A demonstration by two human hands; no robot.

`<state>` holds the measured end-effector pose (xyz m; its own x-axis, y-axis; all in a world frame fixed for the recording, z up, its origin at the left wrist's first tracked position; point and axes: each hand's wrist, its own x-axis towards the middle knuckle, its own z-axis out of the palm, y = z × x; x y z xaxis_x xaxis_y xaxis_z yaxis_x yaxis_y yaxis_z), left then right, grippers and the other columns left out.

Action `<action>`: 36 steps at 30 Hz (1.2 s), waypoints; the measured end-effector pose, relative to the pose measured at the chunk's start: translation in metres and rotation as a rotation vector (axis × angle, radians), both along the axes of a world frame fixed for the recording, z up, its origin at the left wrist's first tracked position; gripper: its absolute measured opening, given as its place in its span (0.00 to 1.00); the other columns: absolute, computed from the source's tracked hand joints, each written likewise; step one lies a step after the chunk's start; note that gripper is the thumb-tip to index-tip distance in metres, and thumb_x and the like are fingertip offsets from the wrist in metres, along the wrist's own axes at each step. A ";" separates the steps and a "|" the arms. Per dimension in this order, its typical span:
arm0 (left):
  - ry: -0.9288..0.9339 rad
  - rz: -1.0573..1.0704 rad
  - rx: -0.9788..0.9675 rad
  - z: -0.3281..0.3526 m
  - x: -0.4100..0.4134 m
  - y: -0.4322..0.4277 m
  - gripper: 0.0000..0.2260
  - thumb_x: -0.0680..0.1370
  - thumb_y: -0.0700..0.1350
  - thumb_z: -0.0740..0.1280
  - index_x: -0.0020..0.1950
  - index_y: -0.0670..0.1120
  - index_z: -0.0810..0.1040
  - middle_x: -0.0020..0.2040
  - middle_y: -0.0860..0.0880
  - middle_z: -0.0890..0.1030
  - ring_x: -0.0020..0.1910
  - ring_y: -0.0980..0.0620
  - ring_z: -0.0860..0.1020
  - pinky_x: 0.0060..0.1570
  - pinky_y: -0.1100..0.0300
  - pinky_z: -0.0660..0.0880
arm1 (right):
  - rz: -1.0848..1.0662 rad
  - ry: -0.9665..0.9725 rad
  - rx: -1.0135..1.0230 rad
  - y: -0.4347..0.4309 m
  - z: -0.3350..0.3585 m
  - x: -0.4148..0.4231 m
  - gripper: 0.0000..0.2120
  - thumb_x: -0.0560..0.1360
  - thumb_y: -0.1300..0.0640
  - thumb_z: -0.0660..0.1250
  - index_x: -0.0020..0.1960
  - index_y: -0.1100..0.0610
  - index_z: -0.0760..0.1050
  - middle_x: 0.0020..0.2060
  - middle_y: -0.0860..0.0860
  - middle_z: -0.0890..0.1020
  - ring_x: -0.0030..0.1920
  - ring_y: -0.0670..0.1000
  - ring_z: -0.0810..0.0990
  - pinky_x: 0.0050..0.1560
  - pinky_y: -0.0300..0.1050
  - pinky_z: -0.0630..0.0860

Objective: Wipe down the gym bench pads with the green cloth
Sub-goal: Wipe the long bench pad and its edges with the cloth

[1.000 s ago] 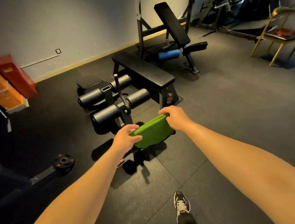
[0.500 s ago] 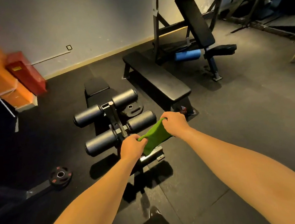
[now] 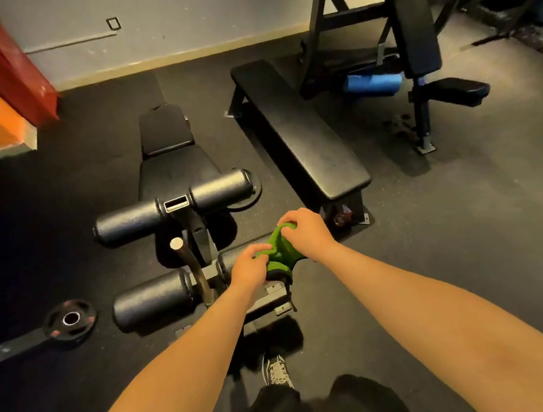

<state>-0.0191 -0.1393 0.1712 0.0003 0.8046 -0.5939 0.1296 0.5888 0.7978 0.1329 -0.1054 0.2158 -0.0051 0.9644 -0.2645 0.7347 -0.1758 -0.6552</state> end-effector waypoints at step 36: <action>0.913 -0.108 -0.067 -0.189 -0.010 0.099 0.24 0.81 0.44 0.63 0.77 0.54 0.65 0.74 0.50 0.69 0.68 0.43 0.67 0.64 0.49 0.67 | 0.849 -0.239 -0.395 0.170 -0.229 -0.051 0.19 0.80 0.56 0.62 0.70 0.49 0.71 0.62 0.56 0.72 0.61 0.60 0.73 0.64 0.55 0.71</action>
<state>-0.0295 -0.0405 -0.0178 -0.4183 0.7913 -0.4458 0.7488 0.5783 0.3238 0.0823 0.0649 -0.0136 -0.5635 0.5051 -0.6537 0.8248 0.3000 -0.4793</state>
